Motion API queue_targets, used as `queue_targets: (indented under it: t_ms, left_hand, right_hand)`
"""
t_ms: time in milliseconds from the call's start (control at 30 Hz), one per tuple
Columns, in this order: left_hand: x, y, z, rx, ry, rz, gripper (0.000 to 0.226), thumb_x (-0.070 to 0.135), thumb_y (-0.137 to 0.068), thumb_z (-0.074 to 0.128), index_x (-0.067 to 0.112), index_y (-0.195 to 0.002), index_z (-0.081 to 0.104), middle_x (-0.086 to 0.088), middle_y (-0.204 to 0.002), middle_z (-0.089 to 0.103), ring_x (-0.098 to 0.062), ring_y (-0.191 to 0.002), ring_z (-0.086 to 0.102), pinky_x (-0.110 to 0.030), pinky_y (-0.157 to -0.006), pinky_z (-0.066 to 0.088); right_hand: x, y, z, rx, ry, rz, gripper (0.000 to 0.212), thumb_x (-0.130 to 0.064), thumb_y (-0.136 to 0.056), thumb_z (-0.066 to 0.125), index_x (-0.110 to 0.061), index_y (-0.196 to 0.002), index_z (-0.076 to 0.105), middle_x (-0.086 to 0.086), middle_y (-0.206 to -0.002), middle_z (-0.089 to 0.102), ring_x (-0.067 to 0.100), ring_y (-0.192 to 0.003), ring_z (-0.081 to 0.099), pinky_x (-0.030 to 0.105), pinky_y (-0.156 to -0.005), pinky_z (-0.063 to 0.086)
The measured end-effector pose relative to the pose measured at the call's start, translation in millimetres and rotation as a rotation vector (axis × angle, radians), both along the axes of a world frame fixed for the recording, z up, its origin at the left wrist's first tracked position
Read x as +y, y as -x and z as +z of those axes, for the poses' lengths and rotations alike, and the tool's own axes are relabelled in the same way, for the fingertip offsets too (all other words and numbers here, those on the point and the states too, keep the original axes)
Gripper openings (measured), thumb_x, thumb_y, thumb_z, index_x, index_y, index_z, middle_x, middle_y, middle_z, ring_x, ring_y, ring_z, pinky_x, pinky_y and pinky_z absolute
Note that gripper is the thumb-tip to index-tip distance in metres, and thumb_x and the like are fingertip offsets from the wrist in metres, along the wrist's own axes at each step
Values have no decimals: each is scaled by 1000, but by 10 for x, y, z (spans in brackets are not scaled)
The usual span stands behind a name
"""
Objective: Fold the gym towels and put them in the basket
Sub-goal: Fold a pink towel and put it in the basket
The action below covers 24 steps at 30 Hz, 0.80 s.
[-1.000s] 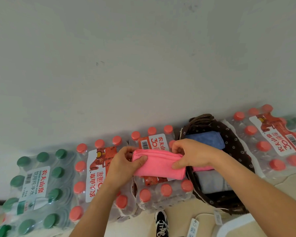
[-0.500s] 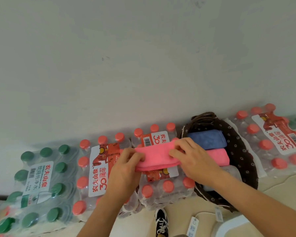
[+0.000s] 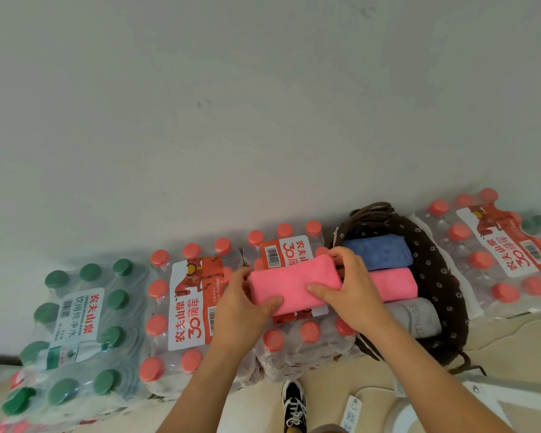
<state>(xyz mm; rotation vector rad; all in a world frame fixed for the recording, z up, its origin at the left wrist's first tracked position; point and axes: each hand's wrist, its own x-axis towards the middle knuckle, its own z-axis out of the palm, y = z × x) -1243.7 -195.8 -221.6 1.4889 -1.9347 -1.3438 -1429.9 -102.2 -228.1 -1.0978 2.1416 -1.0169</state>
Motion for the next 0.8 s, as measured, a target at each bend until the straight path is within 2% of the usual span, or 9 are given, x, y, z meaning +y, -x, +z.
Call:
queue_targets:
  t_ms: [67, 133, 200, 267, 433, 500, 567, 667, 800]
  left_hand:
    - [-1, -19, -36, -34, 33, -54, 47, 34, -69, 82, 34, -109, 56, 13, -101, 63, -8, -91, 62, -33, -78, 55]
    - [25, -31, -57, -59, 102, -51, 41, 32, -67, 83, 30, -101, 61, 9, -97, 63, -8, -86, 60, -26, -75, 51]
    - [114, -57, -65, -69, 197, -72, 36, 23, -66, 84, 24, -95, 63, 10, -95, 57, -1, -81, 53, -10, -71, 39]
    - [214, -102, -80, -74, 284, -119, 34, 15, -67, 82, 16, -98, 68, 11, -100, 51, -2, -83, 51, -4, -71, 35]
    - [147, -213, -47, -60, 244, -213, 34, 28, -73, 81, 15, -101, 69, 10, -104, 52, -11, -93, 53, -9, -75, 37]
    - [150, -296, 80, 22, 81, -220, 24, 44, -79, 71, 29, -95, 62, 8, -107, 56, -11, -96, 56, -16, -78, 44]
    - [235, -380, 223, 136, -36, -185, 27, 55, -81, 57, 31, -92, 60, 4, -98, 63, -7, -86, 61, -16, -70, 48]
    - [450, -433, 405, 362, -223, -131, 30, 42, -87, 55, 14, -92, 66, 4, -75, 63, 1, -63, 56, -12, -57, 43]
    - [658, -371, 447, 487, -424, -87, 27, 39, -87, 60, 17, -99, 70, 5, -81, 69, -5, -74, 61, -24, -68, 48]
  right_hand:
    - [66, -27, -34, -35, 0, 33, 76, -35, -71, 81, -34, -135, 41, -9, -122, 48, 6, -110, 47, 26, -90, 41]
    - [136, -67, -77, -31, 7, 50, 78, -32, -72, 81, -30, -138, 39, -12, -129, 49, 6, -116, 47, 28, -96, 41]
    - [219, -106, -114, 26, 10, 42, 68, -30, -71, 82, -27, -128, 46, -9, -124, 53, 8, -112, 50, 32, -95, 45]
    - [297, -152, -128, 85, 41, 48, 54, -24, -72, 82, -28, -117, 51, -11, -113, 57, 4, -104, 53, 33, -88, 49]
    - [351, -236, 91, -66, 60, -29, 42, -24, -67, 86, -27, -94, 54, -10, -92, 64, 4, -85, 60, 24, -69, 51]
    - [391, -240, 266, -275, 34, -61, 41, -22, -66, 86, -22, -95, 56, -6, -92, 66, 11, -88, 64, 28, -71, 54]
    - [465, -284, 445, -594, 56, -97, 49, -29, -63, 87, -16, -102, 61, 1, -102, 70, 17, -94, 68, 34, -77, 56]
    - [591, -463, 625, -935, 190, -210, 53, -24, -63, 82, -9, -110, 62, 6, -99, 73, 17, -90, 70, 31, -73, 57]
    - [833, -652, 650, -1186, 311, -328, 41, -10, -76, 65, -7, -116, 61, 11, -102, 71, 23, -96, 67, 40, -85, 57]
